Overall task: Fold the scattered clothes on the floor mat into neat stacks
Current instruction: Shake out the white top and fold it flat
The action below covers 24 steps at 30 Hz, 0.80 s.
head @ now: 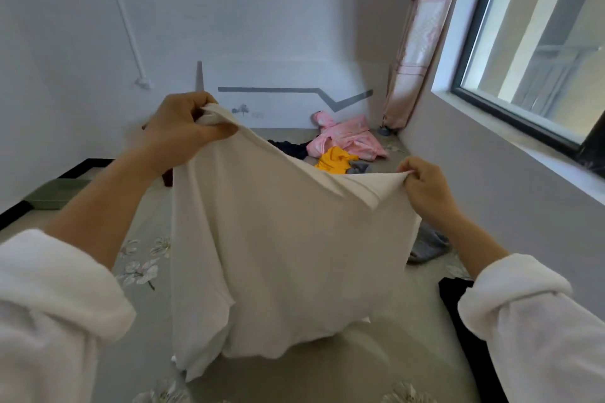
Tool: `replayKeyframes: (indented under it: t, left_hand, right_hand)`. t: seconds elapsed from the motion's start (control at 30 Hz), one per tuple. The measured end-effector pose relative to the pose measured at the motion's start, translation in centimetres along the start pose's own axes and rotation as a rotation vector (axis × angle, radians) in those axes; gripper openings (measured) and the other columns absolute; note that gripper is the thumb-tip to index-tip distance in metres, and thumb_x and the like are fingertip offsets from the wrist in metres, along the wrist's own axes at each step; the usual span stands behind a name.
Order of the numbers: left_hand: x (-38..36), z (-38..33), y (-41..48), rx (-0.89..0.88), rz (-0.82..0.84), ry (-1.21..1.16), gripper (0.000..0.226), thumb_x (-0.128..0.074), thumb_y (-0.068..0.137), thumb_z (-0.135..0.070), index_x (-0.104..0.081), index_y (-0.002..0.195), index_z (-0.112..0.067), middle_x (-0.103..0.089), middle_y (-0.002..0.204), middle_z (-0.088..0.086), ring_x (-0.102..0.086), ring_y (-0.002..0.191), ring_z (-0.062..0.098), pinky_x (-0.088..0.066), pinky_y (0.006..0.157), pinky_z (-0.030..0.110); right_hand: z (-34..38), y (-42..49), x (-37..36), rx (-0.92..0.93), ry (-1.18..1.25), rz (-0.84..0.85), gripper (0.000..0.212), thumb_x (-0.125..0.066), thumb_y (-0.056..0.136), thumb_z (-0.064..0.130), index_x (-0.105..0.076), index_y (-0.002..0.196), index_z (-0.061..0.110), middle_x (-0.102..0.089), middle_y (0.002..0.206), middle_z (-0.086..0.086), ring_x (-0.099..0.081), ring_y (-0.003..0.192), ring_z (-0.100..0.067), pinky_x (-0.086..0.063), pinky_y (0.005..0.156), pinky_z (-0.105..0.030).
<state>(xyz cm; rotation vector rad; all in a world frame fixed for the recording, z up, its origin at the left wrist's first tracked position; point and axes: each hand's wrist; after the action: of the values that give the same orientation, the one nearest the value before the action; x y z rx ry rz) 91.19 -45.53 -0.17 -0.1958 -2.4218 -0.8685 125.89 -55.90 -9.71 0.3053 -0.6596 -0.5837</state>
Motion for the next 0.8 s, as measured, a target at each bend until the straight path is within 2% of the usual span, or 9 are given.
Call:
replayKeyframes:
  t: [0.1, 0.23, 0.3, 0.43, 0.5, 0.53, 0.63, 0.7, 0.8]
  left_hand:
    - [-1.0, 1.6, -0.6, 0.038, -0.001, 0.014, 0.018, -0.076, 0.079, -0.019, -0.064, 0.082, -0.007, -0.058, 0.069, 0.0, -0.049, 0.056, -0.001, -0.039, 0.054, 0.013]
    - [-1.6, 3.2, -0.8, 0.092, -0.012, -0.027, 0.02, -0.077, 0.077, -0.02, -0.064, 0.083, -0.006, -0.06, 0.071, 0.001, -0.049, 0.053, -0.004, -0.037, 0.048, 0.007]
    - [-1.9, 3.5, -0.7, 0.095, -0.008, -0.053, 0.017, -0.078, 0.077, -0.02, -0.064, 0.079, -0.01, -0.058, 0.067, -0.004, -0.048, 0.052, -0.005, -0.037, 0.048, 0.006]
    - [-2.6, 3.7, -0.5, 0.079, 0.018, -0.099, 0.017, -0.078, 0.077, -0.019, -0.062, 0.073, -0.017, -0.055, 0.062, -0.011, -0.048, 0.052, -0.006, -0.036, 0.049, 0.005]
    - [-2.7, 4.1, -0.3, 0.085, 0.032, -0.115, 0.018, -0.078, 0.077, -0.019, -0.061, 0.072, -0.017, -0.053, 0.058, -0.015, -0.046, 0.051, -0.005, -0.035, 0.048, 0.005]
    - [-2.7, 4.4, -0.2, 0.089, 0.038, -0.117, 0.019, -0.078, 0.077, -0.019, -0.06, 0.072, -0.016, -0.052, 0.057, -0.016, -0.045, 0.05, -0.005, -0.034, 0.048, 0.005]
    - [-2.6, 5.0, 0.1, 0.099, 0.044, -0.081, 0.021, -0.077, 0.078, -0.021, -0.059, 0.073, -0.012, -0.051, 0.06, -0.01, -0.043, 0.049, -0.004, -0.033, 0.047, 0.005]
    - [-2.4, 5.5, 0.2, 0.112, 0.035, -0.057, 0.019, -0.077, 0.078, -0.021, -0.06, 0.072, -0.016, -0.052, 0.062, -0.009, -0.045, 0.049, -0.004, -0.034, 0.046, 0.005]
    - [-1.7, 6.7, 0.1, 0.151, 0.025, -0.044, 0.018, -0.077, 0.078, -0.024, -0.061, 0.07, -0.026, -0.057, 0.065, -0.01, -0.052, 0.056, -0.003, -0.04, 0.052, 0.009]
  right_hand:
    - [-0.9, -0.9, -1.1, -0.145, 0.11, 0.222, 0.009, -0.048, 0.071, 0.016, -0.044, 0.065, 0.01, -0.041, 0.066, -0.001, -0.037, 0.064, -0.016, -0.031, 0.057, -0.026]
    - [-1.7, -1.8, -2.1, -0.069, -0.173, 0.417, 0.047, -0.077, 0.066, 0.045, -0.038, 0.062, 0.017, -0.038, 0.06, 0.004, -0.035, 0.054, -0.01, -0.026, 0.052, -0.028]
    - [-2.1, -2.1, -3.2, 0.024, -0.246, 0.33, 0.048, -0.073, 0.076, 0.04, -0.035, 0.057, 0.019, -0.037, 0.054, 0.005, -0.032, 0.05, -0.009, -0.023, 0.05, -0.028]
    - [-2.2, -2.0, -4.4, -0.039, 0.042, 0.25, 0.042, -0.059, 0.091, 0.019, -0.049, 0.052, 0.03, -0.045, 0.048, 0.014, -0.04, 0.046, -0.001, -0.029, 0.052, -0.024]
    - [-1.9, -2.3, -4.8, -0.064, 0.111, 0.265, 0.028, -0.054, 0.093, 0.009, -0.06, 0.087, 0.036, -0.059, 0.072, 0.009, -0.054, 0.065, -0.007, -0.042, 0.059, -0.029]
    - [-2.0, -2.4, -5.1, -0.052, 0.102, 0.285, 0.036, -0.049, 0.093, 0.003, -0.057, 0.109, 0.035, -0.059, 0.086, 0.002, -0.057, 0.076, -0.016, -0.045, 0.067, -0.029]
    - [-1.7, -2.9, -5.5, 0.174, -0.145, 0.415, 0.069, -0.038, 0.088, -0.008, -0.041, 0.132, 0.045, -0.042, 0.106, 0.001, -0.049, 0.091, -0.018, -0.04, 0.079, -0.019]
    - [-1.1, -3.1, -5.7, 0.338, -0.358, 0.509, 0.068, -0.043, 0.089, -0.006, -0.043, 0.129, 0.049, -0.033, 0.112, 0.007, -0.05, 0.089, -0.017, -0.044, 0.076, -0.025]
    - [-0.7, -3.2, -5.4, 0.473, -0.515, 0.51, 0.05, -0.055, 0.087, -0.002, -0.053, 0.118, 0.037, -0.031, 0.12, 0.004, -0.051, 0.088, -0.021, -0.048, 0.072, -0.033]
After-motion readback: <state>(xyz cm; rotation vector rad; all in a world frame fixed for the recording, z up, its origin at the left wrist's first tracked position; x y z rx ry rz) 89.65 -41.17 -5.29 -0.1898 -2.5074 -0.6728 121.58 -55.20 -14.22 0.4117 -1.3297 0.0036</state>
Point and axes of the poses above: each hand's wrist, its own y-axis towards the middle knuckle, its own x-axis out of the back of the hand, z = x × y
